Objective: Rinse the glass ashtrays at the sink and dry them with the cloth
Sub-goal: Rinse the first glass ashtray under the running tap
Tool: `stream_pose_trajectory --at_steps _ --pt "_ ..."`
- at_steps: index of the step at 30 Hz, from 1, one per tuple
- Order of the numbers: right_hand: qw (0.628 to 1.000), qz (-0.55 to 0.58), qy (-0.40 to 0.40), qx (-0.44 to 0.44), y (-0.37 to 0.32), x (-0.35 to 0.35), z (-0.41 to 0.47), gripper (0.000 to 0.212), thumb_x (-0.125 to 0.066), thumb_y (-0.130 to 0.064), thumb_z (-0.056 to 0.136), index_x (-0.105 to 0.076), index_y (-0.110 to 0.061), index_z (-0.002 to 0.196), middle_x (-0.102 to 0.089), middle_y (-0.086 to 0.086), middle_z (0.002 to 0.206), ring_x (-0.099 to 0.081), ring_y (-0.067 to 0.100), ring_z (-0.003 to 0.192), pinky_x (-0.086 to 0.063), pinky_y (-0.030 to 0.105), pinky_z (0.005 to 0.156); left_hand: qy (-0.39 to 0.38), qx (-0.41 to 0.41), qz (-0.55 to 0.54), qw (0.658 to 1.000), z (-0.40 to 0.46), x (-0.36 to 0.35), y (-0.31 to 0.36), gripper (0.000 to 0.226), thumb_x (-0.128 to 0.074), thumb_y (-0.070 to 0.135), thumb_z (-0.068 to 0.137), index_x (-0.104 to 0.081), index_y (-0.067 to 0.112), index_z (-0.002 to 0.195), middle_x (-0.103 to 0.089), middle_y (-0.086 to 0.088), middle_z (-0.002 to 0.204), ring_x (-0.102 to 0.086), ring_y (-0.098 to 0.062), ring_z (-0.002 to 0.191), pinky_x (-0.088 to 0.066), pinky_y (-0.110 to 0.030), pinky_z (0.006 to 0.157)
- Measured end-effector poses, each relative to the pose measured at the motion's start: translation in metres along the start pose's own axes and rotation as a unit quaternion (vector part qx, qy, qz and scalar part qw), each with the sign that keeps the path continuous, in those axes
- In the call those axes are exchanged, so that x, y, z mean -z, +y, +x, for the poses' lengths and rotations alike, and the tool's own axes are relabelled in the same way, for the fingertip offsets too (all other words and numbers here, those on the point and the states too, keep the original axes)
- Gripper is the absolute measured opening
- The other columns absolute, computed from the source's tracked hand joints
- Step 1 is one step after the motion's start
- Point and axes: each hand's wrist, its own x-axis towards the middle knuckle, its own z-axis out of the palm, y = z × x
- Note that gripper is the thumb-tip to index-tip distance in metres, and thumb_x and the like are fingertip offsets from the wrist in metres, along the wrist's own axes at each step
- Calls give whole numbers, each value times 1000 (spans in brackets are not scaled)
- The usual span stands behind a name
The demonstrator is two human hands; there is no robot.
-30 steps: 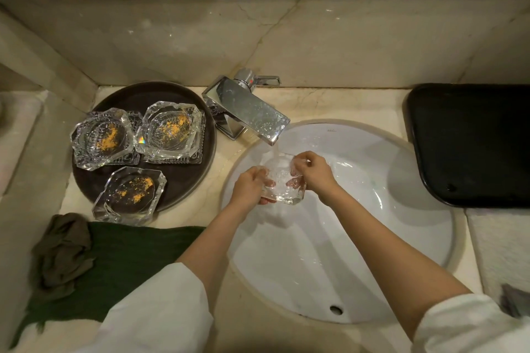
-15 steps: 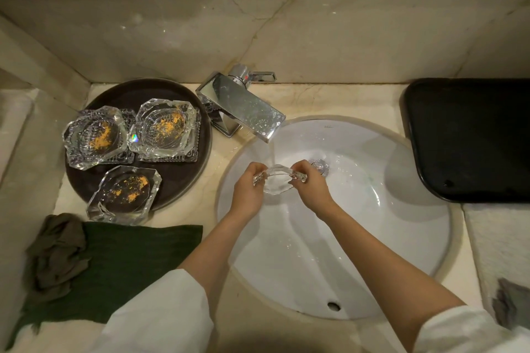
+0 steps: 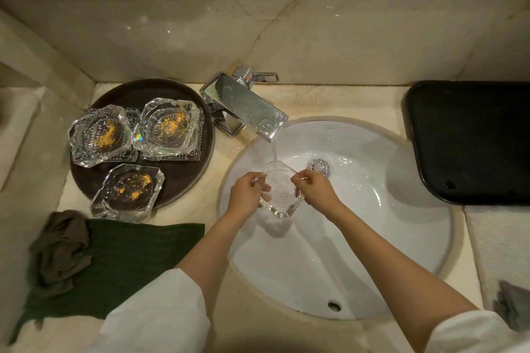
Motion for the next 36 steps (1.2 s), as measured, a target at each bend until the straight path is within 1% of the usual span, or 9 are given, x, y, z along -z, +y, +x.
stream_pose_trajectory --at_steps 5,12,15,18,21,27,31,34,36 --pt "999 31 -2 27 -9 -1 3 10 -48 -14 94 -57 -12 99 -56 -1 67 -48 10 56 -39 21 53 6 -11 -43 999 1 6 4 21 -42 16 98 -58 11 112 -63 2 83 -62 -8 62 -47 -23 59" --pt "999 38 8 37 -17 1 6 22 -47 -8 94 -55 -4 115 -54 4 97 -52 15 58 -44 9 47 9 -51 -77 996 -1 11 15 20 -55 4 91 -57 18 105 -62 -3 101 -60 -16 89 -48 -24 75" --pt "998 21 16 55 -21 -2 7 17 -47 -8 95 -54 -5 109 -55 2 101 -53 18 63 -52 25 61 13 -70 7 997 -2 11 15 22 -57 8 90 -60 12 112 -63 -3 107 -59 -17 94 -45 -20 76" --pt "998 -7 29 62 -21 -7 7 10 -44 -5 93 -51 -12 93 -56 4 81 -56 26 69 -51 44 77 19 -100 157 982 -4 12 17 32 -56 8 89 -58 9 121 -60 -5 114 -56 -20 105 -35 -13 75" --pt "997 3 39 68 -21 -12 6 14 -41 -4 93 -50 -14 91 -57 4 77 -58 31 78 -50 51 82 -23 -123 204 971 -7 10 20 33 -53 3 85 -55 10 117 -60 -8 112 -56 -25 102 -39 -23 76" --pt "995 54 50 62 -26 -13 8 22 -43 -1 93 -60 -7 106 -62 8 97 -60 21 77 -55 36 80 -56 -124 213 968 -9 12 18 43 -47 -3 85 -50 17 123 -62 -6 114 -59 -25 100 -43 -25 74" --pt "995 7 33 90 -26 -8 1 19 -49 -5 91 -60 -11 105 -62 6 89 -62 25 76 -53 38 79 -36 -127 136 982 -11 13 12 45 -37 -11 86 -55 13 118 -64 -5 110 -59 -21 106 -47 -26 91" --pt "991 -43 30 125 -25 -8 -11 16 -50 -1 89 -57 -10 99 -63 7 81 -61 28 78 -47 35 72 -9 -145 137 980 -18 16 10 45 -36 -17 83 -58 10 111 -61 -4 105 -55 -16 96 -41 -10 74" --pt "987 -61 30 143 -26 -10 -17 16 -48 3 86 -54 -9 95 -63 13 79 -59 30 76 -43 34 65 6 -173 142 975 -21 17 8 44 -38 -18 81 -61 9 108 -59 -8 108 -53 -16 98 -37 -8 74"
